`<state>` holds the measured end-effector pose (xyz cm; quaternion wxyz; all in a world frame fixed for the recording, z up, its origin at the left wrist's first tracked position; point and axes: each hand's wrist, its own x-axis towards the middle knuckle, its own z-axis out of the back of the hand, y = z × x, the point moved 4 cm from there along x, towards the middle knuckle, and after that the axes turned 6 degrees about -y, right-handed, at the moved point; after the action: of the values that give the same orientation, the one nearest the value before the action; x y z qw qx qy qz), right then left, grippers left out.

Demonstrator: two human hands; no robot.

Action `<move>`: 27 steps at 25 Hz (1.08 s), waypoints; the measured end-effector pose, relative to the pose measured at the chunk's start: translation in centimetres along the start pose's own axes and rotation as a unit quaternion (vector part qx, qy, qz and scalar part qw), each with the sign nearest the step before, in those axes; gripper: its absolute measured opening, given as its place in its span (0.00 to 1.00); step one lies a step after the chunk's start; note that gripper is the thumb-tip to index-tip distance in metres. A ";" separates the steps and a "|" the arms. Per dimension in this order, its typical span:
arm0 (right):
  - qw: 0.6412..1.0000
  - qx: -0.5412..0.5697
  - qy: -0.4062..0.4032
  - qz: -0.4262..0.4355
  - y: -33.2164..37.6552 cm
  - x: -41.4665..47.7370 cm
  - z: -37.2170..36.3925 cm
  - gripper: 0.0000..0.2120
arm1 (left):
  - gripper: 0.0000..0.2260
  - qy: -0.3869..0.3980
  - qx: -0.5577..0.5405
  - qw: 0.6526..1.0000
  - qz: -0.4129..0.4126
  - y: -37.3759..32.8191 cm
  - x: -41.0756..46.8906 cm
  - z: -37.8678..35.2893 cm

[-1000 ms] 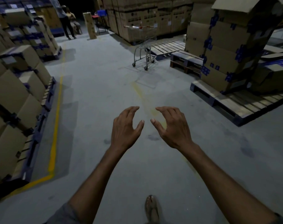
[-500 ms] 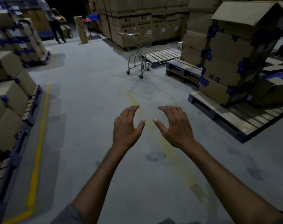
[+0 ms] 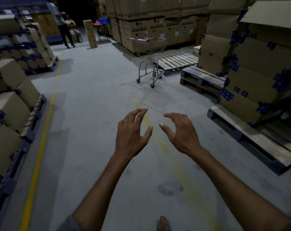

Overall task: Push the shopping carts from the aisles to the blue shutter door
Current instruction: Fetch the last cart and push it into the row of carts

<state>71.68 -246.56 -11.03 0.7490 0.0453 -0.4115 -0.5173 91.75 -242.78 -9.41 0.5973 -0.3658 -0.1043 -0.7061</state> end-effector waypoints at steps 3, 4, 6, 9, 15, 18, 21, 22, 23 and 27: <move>0.998 0.055 0.006 -0.034 -2.9 6.9 -3.9 0.21 | 0.26 0.012 0.008 1.000 0.012 3.5 5.6 -3.6; 0.998 0.062 0.010 -0.032 -3.5 9.2 -5.2 0.21 | 0.25 0.015 0.002 1.000 0.026 4.7 7.4 -4.7; 0.997 0.068 0.021 -0.032 -4.6 13.8 -7.8 0.21 | 0.23 0.019 -0.024 0.997 0.073 7.1 11.2 -6.9; 0.996 0.073 0.042 -0.033 -5.9 19.0 -11.5 0.23 | 0.24 0.018 -0.045 0.993 0.105 9.9 15.9 -9.3; 0.993 0.087 0.069 -0.051 -9.2 29.0 -20.0 0.24 | 0.24 0.033 -0.074 0.989 0.125 17.4 25.6 -16.1; 0.994 0.080 0.060 -0.053 -10.8 34.9 -24.4 0.23 | 0.23 0.019 -0.070 0.994 0.084 21.8 30.9 -19.8; 0.996 0.055 0.046 -0.051 -11.9 41.8 -28.4 0.24 | 0.24 0.022 -0.044 0.998 0.046 27.2 37.0 -23.3; 0.997 0.042 0.038 -0.043 -12.1 44.1 -29.5 0.24 | 0.24 0.022 -0.039 0.998 0.039 29.0 39.0 -24.4; 0.999 0.029 0.028 -0.036 -12.2 46.5 -30.6 0.25 | 0.24 0.026 -0.037 0.998 0.039 30.8 41.2 -25.5; 0.999 -0.033 -0.021 0.003 -13.1 55.0 -34.5 0.23 | 0.23 0.038 -0.048 0.997 0.050 36.5 49.4 -30.3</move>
<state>91.79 -309.61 -8.83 0.7430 0.0079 -0.4100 -0.5290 112.52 -308.06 -9.79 0.6169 -0.3718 -0.0294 -0.6931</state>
